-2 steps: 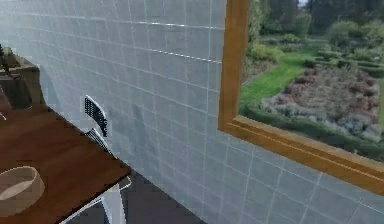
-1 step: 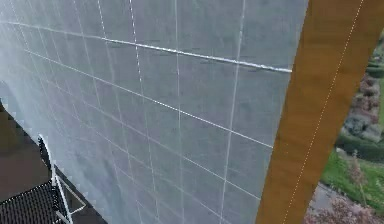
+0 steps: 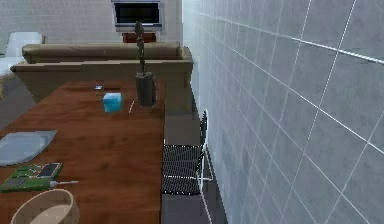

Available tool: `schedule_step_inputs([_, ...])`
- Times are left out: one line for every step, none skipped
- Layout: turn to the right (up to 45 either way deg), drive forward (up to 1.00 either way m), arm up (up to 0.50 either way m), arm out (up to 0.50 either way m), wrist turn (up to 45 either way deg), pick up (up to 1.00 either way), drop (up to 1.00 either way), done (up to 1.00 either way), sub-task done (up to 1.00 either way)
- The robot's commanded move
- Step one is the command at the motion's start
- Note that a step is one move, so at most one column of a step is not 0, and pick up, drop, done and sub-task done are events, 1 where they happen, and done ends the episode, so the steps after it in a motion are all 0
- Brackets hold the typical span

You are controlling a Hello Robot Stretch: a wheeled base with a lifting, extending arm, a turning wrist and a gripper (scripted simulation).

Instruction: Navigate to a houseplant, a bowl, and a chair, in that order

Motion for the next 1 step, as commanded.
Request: schedule_step_inputs([0.0,0.0,0.0,0.0,0.0,0.0,0.0,1.0,0.0])
